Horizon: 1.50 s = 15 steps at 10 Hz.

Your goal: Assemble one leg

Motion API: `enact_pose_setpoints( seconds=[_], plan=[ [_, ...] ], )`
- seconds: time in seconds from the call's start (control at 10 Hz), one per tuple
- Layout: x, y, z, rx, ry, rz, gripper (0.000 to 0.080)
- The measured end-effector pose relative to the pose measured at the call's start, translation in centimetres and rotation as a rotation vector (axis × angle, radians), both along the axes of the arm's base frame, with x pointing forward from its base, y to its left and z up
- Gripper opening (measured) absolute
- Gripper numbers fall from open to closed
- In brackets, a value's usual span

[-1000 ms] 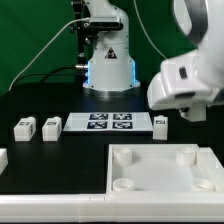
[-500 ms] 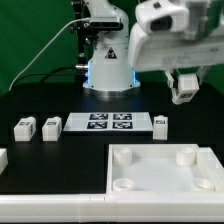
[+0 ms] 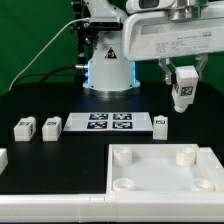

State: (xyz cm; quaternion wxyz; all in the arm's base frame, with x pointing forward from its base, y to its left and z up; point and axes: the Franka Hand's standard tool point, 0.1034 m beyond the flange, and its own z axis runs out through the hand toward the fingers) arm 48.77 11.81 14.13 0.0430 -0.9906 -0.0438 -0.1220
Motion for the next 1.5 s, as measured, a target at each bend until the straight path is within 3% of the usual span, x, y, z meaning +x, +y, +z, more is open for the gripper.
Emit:
enact_pose_setpoints(
  seconds=[0.3,0.7,0.8,1.2,1.4,1.5],
  plan=[
    [0.1,-0.1,-0.1,0.003,-0.032,0.002,0.0291],
    [8.4,0.4,1.4,0.015,-0.114,0.015,0.0291],
    [9.4,-0.4,1.4,-0.007,-0.131,0.075,0.0291],
    [9.5,-0.1,1.3,0.002,-0.164,0.067,0.0291],
    [9.1,0.1,-1.5,0.007,-0.249,0.082,0.0291],
    [10.3,-0.3,-2.3,0.003,-0.262,0.087,0.0291]
  ],
)
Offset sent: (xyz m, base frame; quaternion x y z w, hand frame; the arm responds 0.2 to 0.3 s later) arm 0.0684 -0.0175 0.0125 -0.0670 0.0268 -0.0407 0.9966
